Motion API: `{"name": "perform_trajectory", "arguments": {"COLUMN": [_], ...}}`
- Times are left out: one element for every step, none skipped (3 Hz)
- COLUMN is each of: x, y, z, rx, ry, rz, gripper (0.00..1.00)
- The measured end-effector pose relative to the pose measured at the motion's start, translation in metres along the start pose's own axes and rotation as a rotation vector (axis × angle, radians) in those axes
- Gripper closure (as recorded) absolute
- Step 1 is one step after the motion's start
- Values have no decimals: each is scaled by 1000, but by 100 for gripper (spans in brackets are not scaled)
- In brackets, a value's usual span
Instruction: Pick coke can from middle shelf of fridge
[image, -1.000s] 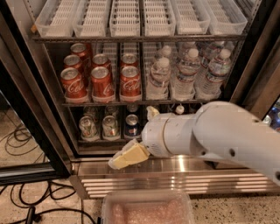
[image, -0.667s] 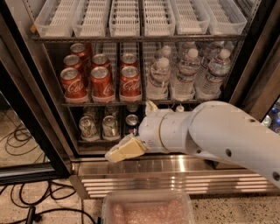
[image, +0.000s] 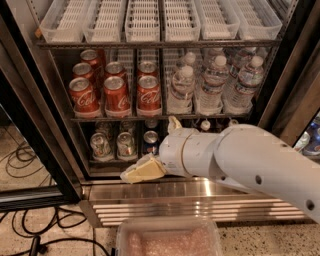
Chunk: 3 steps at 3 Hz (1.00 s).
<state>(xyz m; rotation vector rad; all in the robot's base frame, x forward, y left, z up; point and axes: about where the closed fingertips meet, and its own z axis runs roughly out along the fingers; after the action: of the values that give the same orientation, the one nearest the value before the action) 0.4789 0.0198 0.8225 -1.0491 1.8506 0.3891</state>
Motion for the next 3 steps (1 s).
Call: {"name": "perform_trajectory", "arguments": {"x": [-3, -11, -14], "y": [-8, -17, -26], "z": [20, 34, 42], "rx": [69, 156, 240], "ry": [-60, -107, -139], "rz": [3, -5, 0], "gripper": [18, 20, 18]}}
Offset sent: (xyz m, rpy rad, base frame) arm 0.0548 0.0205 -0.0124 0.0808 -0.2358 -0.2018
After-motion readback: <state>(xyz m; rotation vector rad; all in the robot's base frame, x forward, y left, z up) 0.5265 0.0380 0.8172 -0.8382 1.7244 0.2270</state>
